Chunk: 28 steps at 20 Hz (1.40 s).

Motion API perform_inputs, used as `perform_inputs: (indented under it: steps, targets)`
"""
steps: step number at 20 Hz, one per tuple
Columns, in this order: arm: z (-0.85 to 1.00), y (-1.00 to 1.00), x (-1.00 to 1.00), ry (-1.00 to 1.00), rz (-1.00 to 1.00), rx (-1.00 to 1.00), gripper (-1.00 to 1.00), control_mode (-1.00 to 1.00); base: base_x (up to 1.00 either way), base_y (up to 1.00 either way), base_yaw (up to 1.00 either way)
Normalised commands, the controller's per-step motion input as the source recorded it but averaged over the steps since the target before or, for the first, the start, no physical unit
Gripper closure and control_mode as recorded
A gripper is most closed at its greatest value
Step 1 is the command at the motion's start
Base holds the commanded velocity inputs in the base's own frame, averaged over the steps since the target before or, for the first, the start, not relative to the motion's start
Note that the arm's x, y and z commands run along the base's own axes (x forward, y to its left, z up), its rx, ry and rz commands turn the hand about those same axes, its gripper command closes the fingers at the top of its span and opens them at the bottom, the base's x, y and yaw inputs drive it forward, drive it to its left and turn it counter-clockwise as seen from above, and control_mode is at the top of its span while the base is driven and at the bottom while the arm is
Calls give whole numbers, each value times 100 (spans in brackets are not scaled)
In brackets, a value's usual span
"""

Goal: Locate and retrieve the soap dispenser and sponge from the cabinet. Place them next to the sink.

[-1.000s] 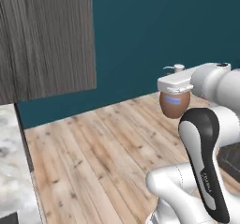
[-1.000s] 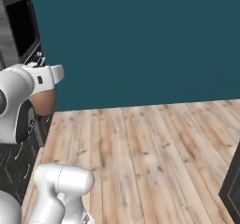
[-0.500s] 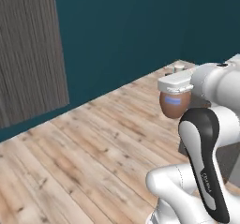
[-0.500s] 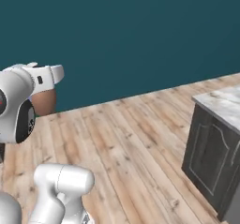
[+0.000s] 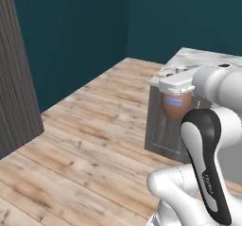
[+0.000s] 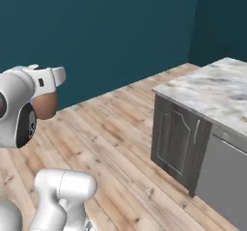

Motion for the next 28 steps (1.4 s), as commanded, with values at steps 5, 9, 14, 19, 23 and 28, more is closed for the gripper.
perform_inputs:
  steps: [5, 9, 14, 19, 23, 28]
  targets:
    - [0, 0, 0, 0, 0, 0, 100, 100, 0, -1, -49]
    - [0, 0, 0, 0, 0, 0, 100, 100, 0, 0, -50]
    - [0, 0, 0, 0, 0, 0, 100, 100, 0, 0, -50]
    - [0, 0, 0, 0, 0, 0, 100, 100, 0, 0, -50]
    - [0, 0, 0, 0, 0, 0, 100, 100, 0, -9, -44]
    - [0, 0, 0, 0, 0, 0, 100, 100, 4, -20, -40]
